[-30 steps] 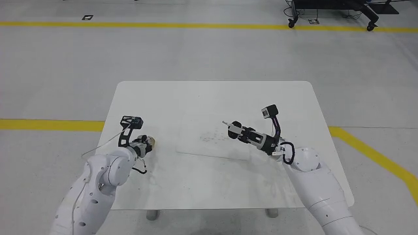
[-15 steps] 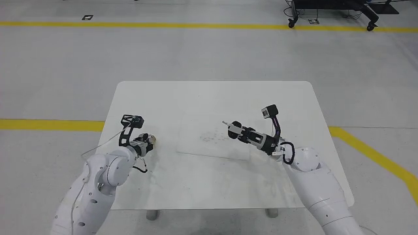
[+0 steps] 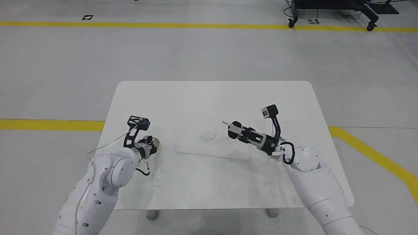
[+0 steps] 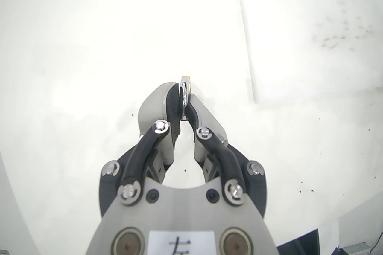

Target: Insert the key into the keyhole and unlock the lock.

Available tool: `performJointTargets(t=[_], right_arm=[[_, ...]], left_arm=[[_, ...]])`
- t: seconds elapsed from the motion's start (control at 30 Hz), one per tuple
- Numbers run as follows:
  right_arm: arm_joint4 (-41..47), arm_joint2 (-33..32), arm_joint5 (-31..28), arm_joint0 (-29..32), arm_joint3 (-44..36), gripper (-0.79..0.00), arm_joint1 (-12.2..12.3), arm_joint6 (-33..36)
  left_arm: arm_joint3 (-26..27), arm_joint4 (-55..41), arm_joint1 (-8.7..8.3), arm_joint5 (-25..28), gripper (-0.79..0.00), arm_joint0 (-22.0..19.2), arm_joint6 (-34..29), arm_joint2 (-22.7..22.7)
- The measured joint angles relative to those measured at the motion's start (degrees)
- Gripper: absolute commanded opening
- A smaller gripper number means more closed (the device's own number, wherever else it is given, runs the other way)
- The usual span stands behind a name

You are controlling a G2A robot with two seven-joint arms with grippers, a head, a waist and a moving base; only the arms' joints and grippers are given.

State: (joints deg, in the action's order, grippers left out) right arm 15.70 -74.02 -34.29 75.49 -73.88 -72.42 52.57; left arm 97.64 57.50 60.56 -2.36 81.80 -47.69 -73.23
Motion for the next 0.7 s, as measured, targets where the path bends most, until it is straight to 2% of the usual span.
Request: performJointTargets(t=[0.5,0.57,0.6,0.67,0.7], right_arm=[[0.00,0.00,0.00,0.00,0.00,-0.785,0.00,0.00],[0.00,0.00,0.00,0.00,0.00,-0.785,0.00,0.00],[0.00,0.00,0.00,0.00,0.00,-0.785,0.00,0.00],[0.00,0.00,0.00,0.00,0.00,-0.785,0.00,0.00],[0.00,0.00,0.00,0.00,0.00,-0.785,0.00,0.00]], left_arm=[[1.96,0.67,0.07,-0.21,-0.785,1.52,0.51,-0.99],[1.86,0.74,0.12,-0.27,-0.757,1.45,0.41,-0.90],[1.83,0.74,0.14,-0.27,-0.727,1.40,0.35,-0.88],[1.78,0.85,0.18,-0.27,-0.613,1.33,0.27,-0.84],[1.76,0.91,0.20,-0.30,-0.603,1.31,0.23,-0.81]])
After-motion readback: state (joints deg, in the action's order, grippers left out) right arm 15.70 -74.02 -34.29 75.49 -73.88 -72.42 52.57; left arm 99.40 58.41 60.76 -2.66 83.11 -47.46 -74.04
